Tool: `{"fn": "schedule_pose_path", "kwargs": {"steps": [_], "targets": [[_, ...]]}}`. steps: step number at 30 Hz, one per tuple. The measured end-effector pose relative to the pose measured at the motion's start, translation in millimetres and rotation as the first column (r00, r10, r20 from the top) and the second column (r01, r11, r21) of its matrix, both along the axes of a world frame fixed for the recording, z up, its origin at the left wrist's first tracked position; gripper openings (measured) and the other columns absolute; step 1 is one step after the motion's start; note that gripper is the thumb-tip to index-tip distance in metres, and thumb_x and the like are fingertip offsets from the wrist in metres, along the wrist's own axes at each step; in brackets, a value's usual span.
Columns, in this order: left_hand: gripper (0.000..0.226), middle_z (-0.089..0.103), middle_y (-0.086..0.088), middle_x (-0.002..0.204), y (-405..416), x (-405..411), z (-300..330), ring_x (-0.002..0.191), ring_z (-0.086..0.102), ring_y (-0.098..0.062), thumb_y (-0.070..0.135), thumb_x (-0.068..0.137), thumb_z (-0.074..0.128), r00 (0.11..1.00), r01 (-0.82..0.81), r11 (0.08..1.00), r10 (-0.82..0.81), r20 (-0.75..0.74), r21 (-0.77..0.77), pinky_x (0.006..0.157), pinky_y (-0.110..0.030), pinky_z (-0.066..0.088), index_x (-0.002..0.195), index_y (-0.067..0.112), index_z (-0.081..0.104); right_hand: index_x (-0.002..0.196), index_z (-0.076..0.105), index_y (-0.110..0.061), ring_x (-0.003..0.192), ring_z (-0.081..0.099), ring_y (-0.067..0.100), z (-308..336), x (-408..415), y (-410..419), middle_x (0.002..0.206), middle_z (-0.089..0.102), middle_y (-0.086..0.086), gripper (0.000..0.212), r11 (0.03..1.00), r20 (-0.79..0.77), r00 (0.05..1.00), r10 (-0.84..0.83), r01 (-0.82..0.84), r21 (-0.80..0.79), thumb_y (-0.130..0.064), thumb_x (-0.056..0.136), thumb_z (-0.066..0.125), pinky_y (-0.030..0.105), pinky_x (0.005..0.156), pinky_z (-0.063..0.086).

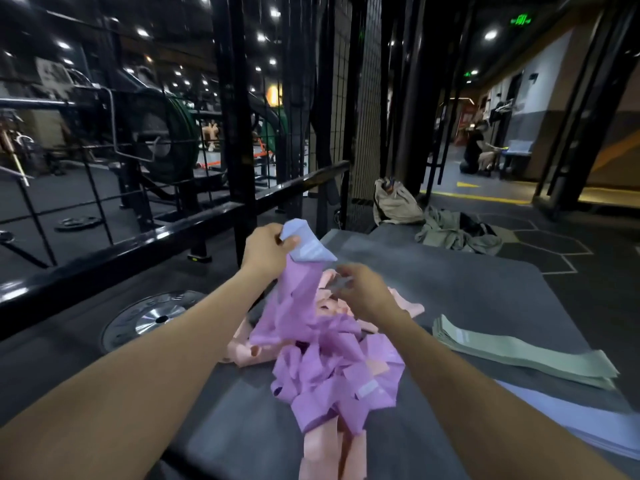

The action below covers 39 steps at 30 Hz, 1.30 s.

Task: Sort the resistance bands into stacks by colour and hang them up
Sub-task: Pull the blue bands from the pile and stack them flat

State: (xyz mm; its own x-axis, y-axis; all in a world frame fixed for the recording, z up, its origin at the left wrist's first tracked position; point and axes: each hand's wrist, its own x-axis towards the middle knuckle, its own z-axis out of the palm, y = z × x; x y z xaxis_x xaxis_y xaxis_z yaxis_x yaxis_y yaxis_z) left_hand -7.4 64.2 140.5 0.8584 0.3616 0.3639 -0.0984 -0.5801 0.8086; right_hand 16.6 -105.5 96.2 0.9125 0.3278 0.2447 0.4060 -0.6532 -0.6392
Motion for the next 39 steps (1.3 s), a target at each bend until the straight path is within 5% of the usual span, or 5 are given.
{"fn": "schedule_pose_path", "kwargs": {"steps": [10,12,18,26,39], "targets": [[0.041,0.042,0.002,0.055,-7.2,-13.9,3.4,0.053,0.037,-0.014,0.026,0.094,0.052,0.993,0.091,0.992,-0.085,-0.077,0.084,0.051,-0.027,0.029,0.057,0.015,0.04,0.12,0.052,-0.013,0.089,0.055,0.015,35.3,-20.7,3.9,0.101,0.055,-0.003,0.041,0.945,0.062,0.998,-0.015,-0.006,0.327,-0.018,0.083,0.069,0.025,0.075,0.043],[0.043,0.039,0.001,0.056,-8.6,-15.7,2.2,0.054,0.035,-0.015,0.027,0.096,0.048,0.99,0.102,0.987,-0.088,-0.112,0.124,0.054,-0.029,0.028,0.057,0.014,0.036,0.092,0.06,-0.011,0.076,0.052,0.016,32.7,-18.4,2.2,0.085,0.057,0.002,0.012,0.96,0.09,0.995,-0.05,0.023,0.279,-0.016,0.084,0.068,0.027,0.069,0.043],[0.038,0.036,0.0,0.057,-18.3,-18.2,13.7,0.056,0.032,-0.015,0.027,0.096,0.049,0.991,0.134,0.975,-0.129,-0.044,0.179,0.053,-0.028,0.026,0.063,0.01,0.037,0.052,0.039,-0.019,0.05,0.033,0.009,41.5,-19.4,-9.7,0.057,0.04,-0.004,0.043,0.941,0.167,0.976,-0.139,0.078,0.328,-0.014,0.082,0.069,0.015,0.043,0.025],[0.051,0.059,-0.028,0.076,-47.6,-22.9,26.5,0.065,0.054,-0.033,0.04,0.094,0.046,0.961,0.25,0.966,-0.256,0.109,0.068,0.066,-0.039,0.046,0.08,-0.009,0.055,0.067,0.047,-0.008,0.054,0.04,0.013,56.3,-40.4,-46.2,0.059,0.049,0.0,0.031,0.922,0.133,0.984,-0.116,0.057,0.384,-0.023,0.086,0.066,0.027,0.052,0.03],[0.035,0.04,-0.01,0.067,-140.5,-62.3,16.2,0.061,0.039,-0.014,0.028,0.099,0.041,0.827,0.553,0.833,-0.553,0.103,0.033,0.06,-0.027,0.033,0.069,0.01,0.044,0.106,0.052,-0.011,0.071,0.053,0.007,51.7,-106.9,-132.3,0.084,0.055,-0.005,0.03,0.934,0.028,0.997,-0.073,0.058,0.352,-0.03,0.086,0.065,0.017,0.061,0.042]]}}
